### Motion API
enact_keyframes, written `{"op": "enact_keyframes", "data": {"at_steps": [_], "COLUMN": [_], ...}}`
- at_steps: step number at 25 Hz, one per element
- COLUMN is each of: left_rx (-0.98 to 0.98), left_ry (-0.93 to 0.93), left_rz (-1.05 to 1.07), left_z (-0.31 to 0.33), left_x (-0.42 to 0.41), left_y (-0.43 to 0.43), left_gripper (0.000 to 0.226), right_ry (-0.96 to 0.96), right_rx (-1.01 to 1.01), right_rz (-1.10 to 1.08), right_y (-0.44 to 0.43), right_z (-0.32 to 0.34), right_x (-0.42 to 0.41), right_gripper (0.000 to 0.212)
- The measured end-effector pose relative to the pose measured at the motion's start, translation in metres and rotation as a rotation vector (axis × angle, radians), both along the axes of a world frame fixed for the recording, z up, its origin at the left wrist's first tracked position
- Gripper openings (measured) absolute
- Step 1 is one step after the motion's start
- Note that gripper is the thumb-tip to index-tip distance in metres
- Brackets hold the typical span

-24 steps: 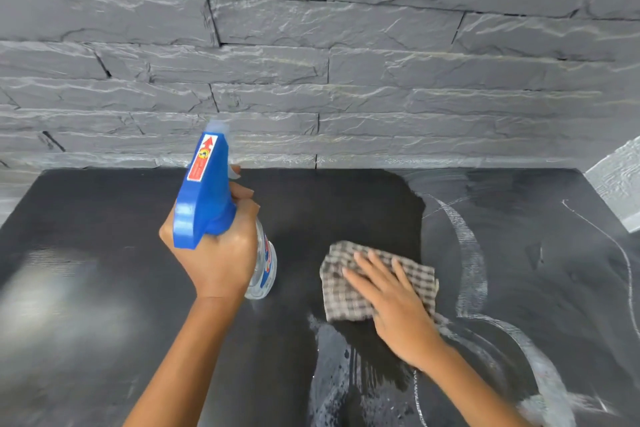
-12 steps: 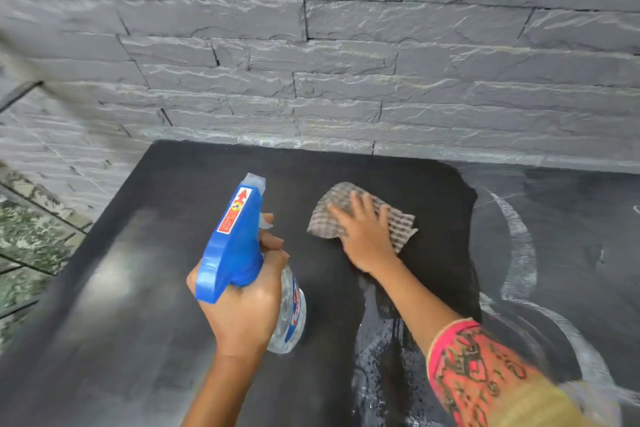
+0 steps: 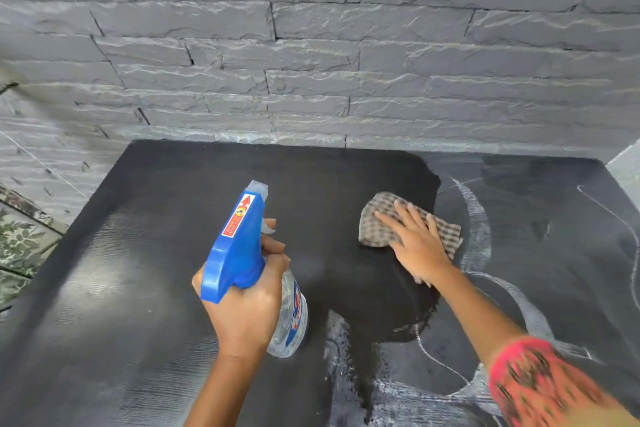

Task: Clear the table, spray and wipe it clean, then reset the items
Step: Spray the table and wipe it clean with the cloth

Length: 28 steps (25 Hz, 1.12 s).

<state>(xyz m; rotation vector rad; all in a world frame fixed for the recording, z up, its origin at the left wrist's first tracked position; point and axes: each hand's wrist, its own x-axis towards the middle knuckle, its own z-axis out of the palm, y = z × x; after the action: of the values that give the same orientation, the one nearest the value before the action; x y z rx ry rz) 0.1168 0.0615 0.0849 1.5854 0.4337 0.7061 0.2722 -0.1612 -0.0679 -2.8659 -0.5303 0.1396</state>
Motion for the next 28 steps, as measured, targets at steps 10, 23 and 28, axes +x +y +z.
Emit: {"op": "enact_keyframes", "data": {"at_steps": [10,23,28], "left_rx": [0.042,0.094,0.050], "left_ry": [-0.017,-0.096,-0.111], "left_rz": [-0.031,-0.100,-0.098], "left_z": [-0.008,-0.015,-0.014], "left_x": [-0.003,-0.012,-0.012], "left_y": [-0.008,-0.017,-0.019], "left_gripper": [0.018,0.036,0.044], "right_ry": [0.044,-0.014,0.016], "right_rx": [0.009,-0.010,-0.069], "right_rz": [0.357,0.156,0.184], "right_y": [-0.007,0.033,-0.023], "right_z": [-0.018,-0.007,-0.013], "right_x": [-0.158,-0.133,-0.199], "right_gripper": [0.093,0.076,0.094]}}
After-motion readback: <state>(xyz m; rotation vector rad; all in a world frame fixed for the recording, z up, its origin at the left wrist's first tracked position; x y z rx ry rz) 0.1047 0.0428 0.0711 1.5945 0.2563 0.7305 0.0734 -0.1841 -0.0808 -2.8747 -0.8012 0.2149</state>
